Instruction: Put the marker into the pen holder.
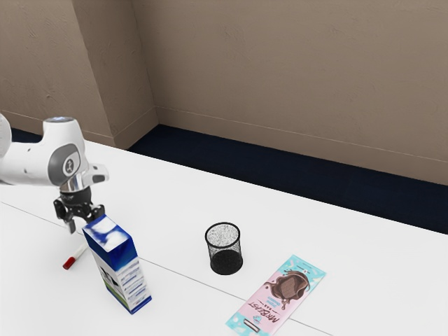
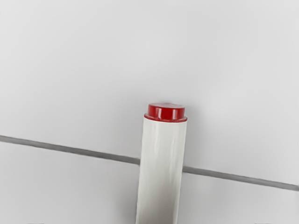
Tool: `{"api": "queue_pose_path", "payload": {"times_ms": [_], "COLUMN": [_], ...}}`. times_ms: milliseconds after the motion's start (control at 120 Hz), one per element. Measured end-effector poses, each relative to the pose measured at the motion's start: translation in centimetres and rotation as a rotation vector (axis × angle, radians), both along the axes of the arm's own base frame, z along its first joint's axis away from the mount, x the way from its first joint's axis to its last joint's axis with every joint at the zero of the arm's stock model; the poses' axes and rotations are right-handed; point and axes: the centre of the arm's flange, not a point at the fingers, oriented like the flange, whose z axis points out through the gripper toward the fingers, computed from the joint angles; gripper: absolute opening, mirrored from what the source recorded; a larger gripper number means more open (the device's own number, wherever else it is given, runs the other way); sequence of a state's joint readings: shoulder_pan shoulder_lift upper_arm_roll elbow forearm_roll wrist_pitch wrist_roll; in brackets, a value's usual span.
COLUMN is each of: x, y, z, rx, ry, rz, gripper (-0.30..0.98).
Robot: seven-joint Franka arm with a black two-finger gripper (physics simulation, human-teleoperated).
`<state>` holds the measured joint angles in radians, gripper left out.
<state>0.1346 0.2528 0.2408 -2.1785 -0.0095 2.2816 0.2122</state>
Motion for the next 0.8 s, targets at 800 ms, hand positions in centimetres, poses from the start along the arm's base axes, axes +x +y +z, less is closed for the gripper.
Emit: {"api": "queue_pose_path", "payload": {"times_ms": [800], "x": [1.7], "y": [0.1], "z": [-1.9], "rx": [-0.018], "ry": [-0.018], "rz": [-0.052], "gripper": [0.23]}}
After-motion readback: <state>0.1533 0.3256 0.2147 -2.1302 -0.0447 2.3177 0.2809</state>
